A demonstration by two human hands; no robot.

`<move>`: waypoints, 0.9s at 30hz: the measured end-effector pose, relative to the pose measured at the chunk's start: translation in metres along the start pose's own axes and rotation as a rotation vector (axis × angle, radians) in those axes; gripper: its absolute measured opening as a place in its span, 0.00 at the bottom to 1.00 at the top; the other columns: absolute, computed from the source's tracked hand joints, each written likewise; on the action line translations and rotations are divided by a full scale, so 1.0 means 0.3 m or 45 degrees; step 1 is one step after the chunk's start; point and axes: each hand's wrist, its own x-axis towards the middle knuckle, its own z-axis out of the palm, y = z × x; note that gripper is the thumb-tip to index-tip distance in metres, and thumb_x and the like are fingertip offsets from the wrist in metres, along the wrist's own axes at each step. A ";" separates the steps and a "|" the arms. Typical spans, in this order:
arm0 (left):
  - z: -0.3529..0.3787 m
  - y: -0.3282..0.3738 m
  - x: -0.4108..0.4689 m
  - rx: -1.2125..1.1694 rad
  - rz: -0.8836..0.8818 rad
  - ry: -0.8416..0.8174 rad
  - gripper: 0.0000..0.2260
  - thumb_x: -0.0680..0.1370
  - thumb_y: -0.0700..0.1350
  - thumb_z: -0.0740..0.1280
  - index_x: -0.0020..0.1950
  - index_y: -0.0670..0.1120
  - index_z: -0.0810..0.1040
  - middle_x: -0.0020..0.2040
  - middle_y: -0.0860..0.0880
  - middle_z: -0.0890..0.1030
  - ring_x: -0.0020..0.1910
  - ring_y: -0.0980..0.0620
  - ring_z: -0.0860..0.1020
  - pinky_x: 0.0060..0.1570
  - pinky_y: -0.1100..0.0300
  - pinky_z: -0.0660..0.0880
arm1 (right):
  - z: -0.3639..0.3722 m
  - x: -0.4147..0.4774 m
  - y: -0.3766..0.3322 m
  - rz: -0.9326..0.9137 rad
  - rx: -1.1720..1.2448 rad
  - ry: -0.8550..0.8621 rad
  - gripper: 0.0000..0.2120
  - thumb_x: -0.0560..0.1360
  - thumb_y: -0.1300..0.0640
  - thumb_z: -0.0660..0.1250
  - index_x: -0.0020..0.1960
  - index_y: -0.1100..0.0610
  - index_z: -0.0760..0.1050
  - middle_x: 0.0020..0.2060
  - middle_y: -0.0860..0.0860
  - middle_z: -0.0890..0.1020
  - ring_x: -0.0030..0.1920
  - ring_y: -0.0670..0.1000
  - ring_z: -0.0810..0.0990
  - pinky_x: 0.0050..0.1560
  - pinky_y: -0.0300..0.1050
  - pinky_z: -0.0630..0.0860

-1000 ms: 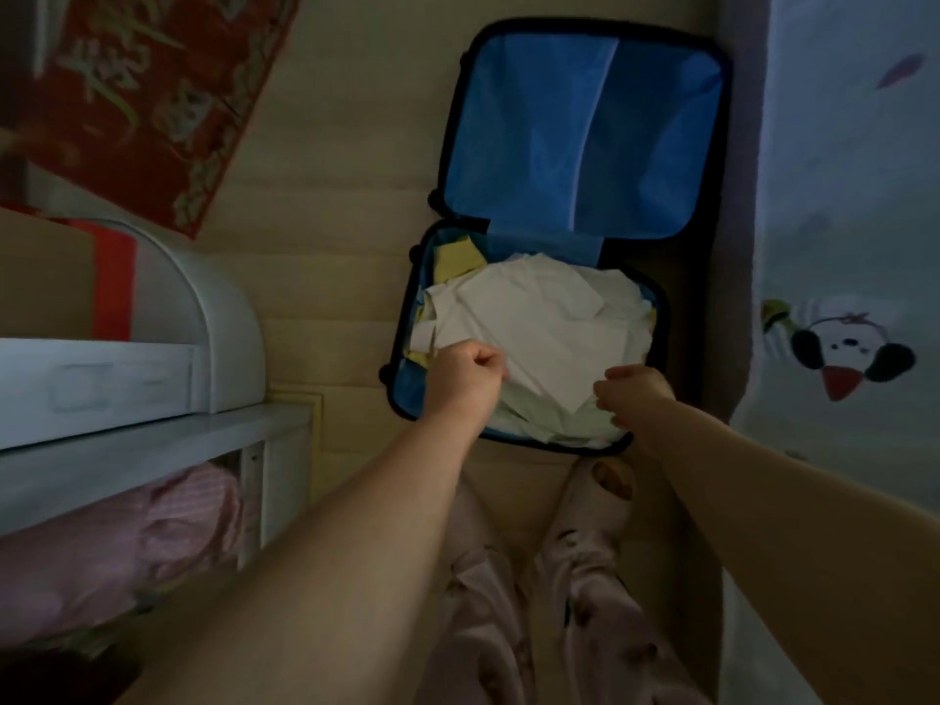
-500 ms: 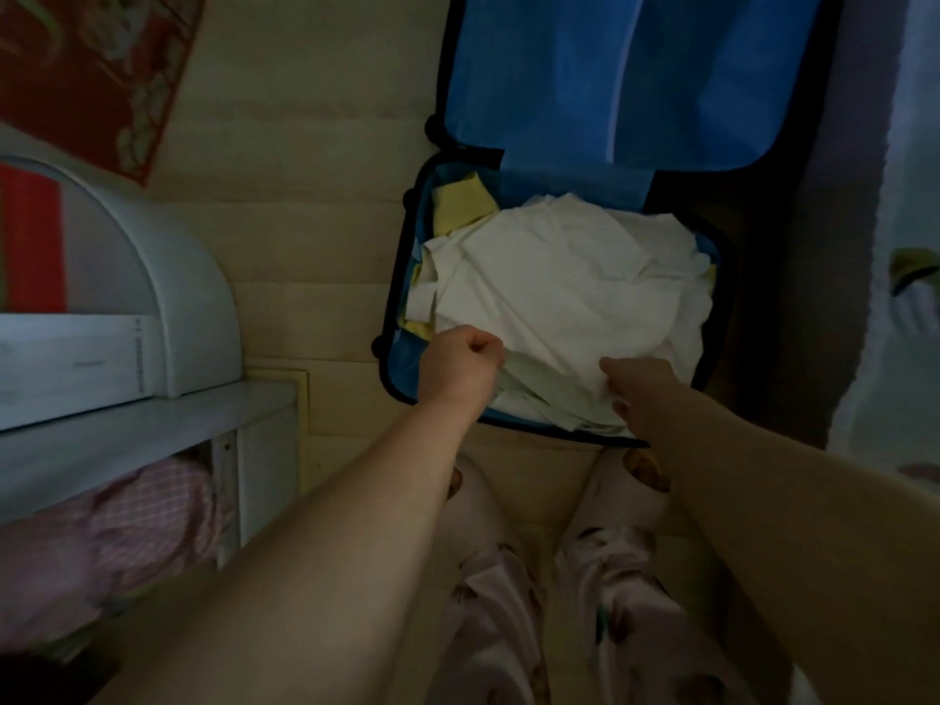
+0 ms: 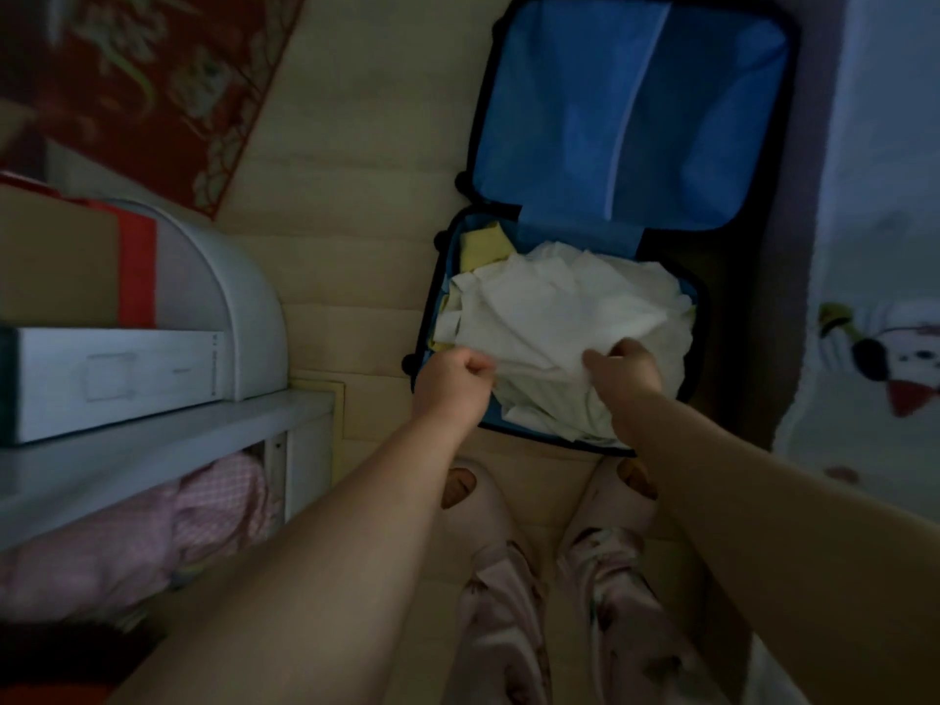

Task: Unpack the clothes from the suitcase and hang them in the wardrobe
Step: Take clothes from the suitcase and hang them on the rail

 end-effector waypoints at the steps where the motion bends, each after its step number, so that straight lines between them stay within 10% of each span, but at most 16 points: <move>1: -0.036 0.029 -0.033 0.005 -0.003 0.004 0.05 0.78 0.44 0.65 0.46 0.53 0.79 0.50 0.50 0.82 0.49 0.51 0.79 0.48 0.59 0.77 | -0.017 -0.043 -0.040 -0.024 -0.019 -0.019 0.13 0.76 0.57 0.63 0.35 0.58 0.64 0.33 0.51 0.70 0.34 0.48 0.69 0.30 0.39 0.64; 15: -0.489 0.393 -0.521 0.204 0.086 0.173 0.09 0.78 0.44 0.63 0.57 0.49 0.77 0.55 0.50 0.80 0.47 0.54 0.75 0.42 0.63 0.69 | -0.279 -0.690 -0.493 -0.364 -0.224 -0.130 0.10 0.78 0.55 0.59 0.57 0.58 0.68 0.49 0.55 0.74 0.48 0.55 0.73 0.47 0.45 0.69; 27: -0.950 0.553 -1.029 0.357 0.211 0.178 0.30 0.69 0.50 0.74 0.68 0.45 0.71 0.65 0.46 0.74 0.62 0.48 0.74 0.57 0.60 0.72 | -0.462 -1.374 -0.915 -0.870 -0.175 -0.150 0.10 0.74 0.58 0.61 0.53 0.62 0.73 0.43 0.55 0.75 0.42 0.53 0.73 0.40 0.44 0.68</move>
